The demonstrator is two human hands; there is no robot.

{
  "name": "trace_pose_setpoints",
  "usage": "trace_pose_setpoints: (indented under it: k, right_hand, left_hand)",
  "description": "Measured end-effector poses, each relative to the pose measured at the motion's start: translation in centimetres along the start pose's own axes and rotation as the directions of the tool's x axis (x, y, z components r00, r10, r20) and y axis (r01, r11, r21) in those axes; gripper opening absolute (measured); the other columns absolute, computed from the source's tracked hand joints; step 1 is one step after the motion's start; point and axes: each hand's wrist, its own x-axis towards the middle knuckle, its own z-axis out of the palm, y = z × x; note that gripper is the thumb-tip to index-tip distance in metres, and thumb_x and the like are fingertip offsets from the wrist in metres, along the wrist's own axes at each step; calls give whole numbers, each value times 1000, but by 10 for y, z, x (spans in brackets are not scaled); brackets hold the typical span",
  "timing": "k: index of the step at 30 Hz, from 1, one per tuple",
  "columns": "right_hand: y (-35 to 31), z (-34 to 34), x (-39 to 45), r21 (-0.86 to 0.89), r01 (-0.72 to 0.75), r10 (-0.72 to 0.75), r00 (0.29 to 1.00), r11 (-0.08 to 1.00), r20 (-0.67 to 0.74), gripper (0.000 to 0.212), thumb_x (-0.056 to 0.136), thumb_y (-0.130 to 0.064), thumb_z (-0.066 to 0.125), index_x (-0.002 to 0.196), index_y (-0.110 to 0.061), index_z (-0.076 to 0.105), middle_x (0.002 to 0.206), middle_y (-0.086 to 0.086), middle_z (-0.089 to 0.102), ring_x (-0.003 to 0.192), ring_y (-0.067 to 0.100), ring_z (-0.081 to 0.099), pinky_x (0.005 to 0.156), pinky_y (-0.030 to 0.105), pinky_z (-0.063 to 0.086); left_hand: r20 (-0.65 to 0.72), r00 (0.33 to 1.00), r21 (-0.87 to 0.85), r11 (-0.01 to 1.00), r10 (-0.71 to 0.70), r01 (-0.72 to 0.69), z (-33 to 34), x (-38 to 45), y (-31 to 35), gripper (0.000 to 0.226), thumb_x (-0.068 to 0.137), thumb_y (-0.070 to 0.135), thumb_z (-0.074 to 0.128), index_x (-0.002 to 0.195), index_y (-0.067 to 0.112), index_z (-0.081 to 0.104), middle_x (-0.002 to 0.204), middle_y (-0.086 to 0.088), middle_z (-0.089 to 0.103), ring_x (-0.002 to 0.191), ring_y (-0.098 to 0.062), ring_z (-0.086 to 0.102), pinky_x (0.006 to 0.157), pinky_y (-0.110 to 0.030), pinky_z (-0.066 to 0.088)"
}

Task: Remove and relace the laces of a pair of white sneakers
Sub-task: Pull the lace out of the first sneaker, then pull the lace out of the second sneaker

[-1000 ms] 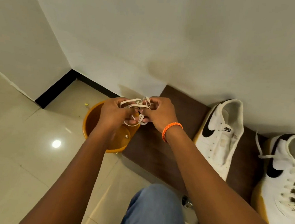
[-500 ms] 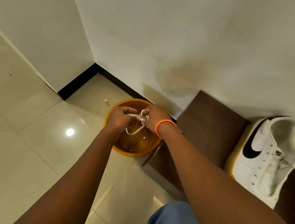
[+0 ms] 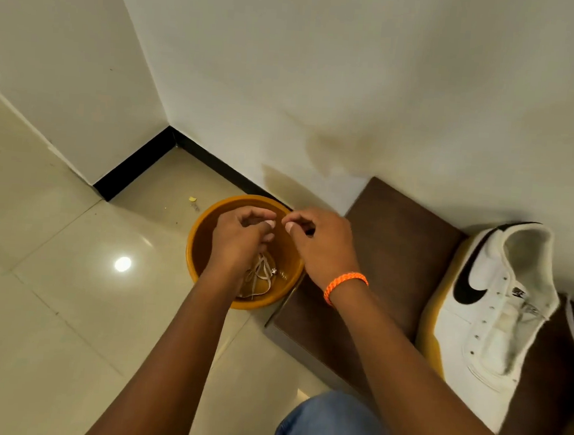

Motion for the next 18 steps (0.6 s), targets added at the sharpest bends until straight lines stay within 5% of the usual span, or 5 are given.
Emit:
trace_pose_setpoints:
  k: [7,10,15,18]
  right_hand:
    - [30,-103,-73,-137,-34,-4,965,990,-264,12,88,-13,75,93,-24,78,90,-10,72,82,3,64,78,14,47]
    - [43,-140,-102,-195,-121,53,945,973,-323,14,90,-12,74,100,-20,78,94,-4,72,84,10,63,82,29,53]
    - [58,-180,-147,-107,-203,105,808,973,-580,26,90,-9,76,110,-25,73,102,-2,61,84,5,56,79,25,52]
    - [85,-189,-168,-17,-367,288,757,930,-586,52,90,-31,79,137,-29,57,126,0,54,101,16,61,85,35,55]
  left_hand:
    - [340,939,-58,998,55,-38,82,-80,46,14,99,9,71,109,18,78,101,-2,79,90,-19,79,84,-38,66]
    - [496,865,37,994,72,-104,123,-103,50,15,98,15,74,110,23,79,106,4,78,101,-13,75,85,-39,66]
    - [524,837,201,932,159,-303,174,-127,52,31,93,26,80,123,30,75,118,14,71,107,-3,65,95,-30,57]
    - [522,841,275,904,145,-327,192,-137,47,57,87,44,82,139,28,65,133,13,63,119,-6,59,104,-33,52]
